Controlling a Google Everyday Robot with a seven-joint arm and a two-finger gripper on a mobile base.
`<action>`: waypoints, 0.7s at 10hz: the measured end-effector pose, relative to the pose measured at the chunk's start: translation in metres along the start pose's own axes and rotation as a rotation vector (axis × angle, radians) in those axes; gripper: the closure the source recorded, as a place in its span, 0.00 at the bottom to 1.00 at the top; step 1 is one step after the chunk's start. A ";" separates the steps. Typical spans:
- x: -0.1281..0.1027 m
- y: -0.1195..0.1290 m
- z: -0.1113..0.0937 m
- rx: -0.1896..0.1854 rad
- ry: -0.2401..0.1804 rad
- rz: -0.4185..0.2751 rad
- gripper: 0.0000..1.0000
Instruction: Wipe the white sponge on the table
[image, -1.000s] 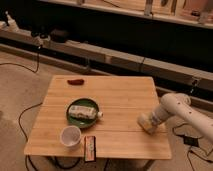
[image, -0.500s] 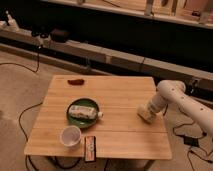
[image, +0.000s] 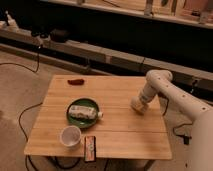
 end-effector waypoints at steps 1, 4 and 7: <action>0.024 -0.005 0.003 0.004 0.001 -0.039 1.00; 0.074 -0.035 0.021 0.042 -0.007 -0.145 1.00; 0.087 -0.066 0.041 0.075 -0.044 -0.222 1.00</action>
